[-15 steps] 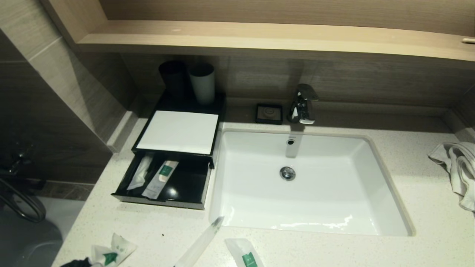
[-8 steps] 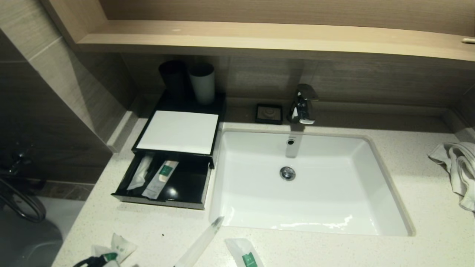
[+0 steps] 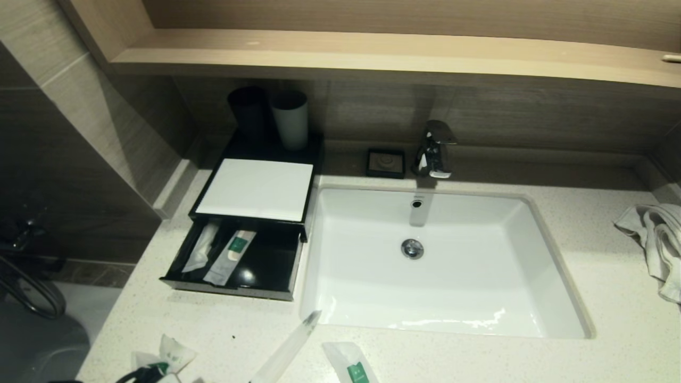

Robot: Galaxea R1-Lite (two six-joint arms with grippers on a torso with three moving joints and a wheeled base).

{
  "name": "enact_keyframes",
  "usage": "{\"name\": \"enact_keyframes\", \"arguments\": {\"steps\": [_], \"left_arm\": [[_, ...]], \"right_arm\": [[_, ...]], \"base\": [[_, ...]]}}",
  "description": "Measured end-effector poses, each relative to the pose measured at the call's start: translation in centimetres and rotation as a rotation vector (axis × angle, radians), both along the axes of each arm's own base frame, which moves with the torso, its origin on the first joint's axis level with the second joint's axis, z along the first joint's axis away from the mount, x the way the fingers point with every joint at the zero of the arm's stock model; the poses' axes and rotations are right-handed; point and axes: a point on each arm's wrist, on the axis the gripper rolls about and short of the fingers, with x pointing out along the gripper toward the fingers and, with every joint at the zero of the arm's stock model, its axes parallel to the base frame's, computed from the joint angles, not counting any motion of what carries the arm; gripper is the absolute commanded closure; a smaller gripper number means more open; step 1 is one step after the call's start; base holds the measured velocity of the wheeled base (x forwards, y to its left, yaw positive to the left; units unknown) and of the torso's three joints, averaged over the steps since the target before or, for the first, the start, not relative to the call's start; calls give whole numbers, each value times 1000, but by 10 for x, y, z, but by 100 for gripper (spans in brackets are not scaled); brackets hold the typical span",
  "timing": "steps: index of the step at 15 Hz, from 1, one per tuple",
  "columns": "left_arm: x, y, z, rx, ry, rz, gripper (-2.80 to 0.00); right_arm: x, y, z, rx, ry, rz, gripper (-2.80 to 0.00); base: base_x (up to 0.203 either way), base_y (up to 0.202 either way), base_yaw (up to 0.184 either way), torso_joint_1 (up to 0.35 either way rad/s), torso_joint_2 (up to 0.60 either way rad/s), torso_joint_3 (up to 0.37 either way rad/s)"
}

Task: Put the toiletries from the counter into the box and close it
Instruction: Pick up the bathroom toiletry

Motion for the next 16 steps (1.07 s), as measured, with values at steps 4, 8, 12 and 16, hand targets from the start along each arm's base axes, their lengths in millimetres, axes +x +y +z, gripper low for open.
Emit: {"name": "enact_keyframes", "arguments": {"steps": [4,8,12,16], "left_arm": [[1,-1,1,4,-4,13,-280],[1,-1,1,6,0,15,-280],[2,-2,0,9,8,20,-280],[3,-2,-2,17,18,21,-280]], "right_arm": [[0,0,0,1,0,-1,0],[0,0,0,0,0,0,0],[0,0,0,0,0,-1,0],[0,0,0,0,0,-1,0]], "base": [[0,0,0,0,0,0],[0,0,0,0,0,0],[0,0,0,0,0,0],[0,0,0,0,0,0]]}}
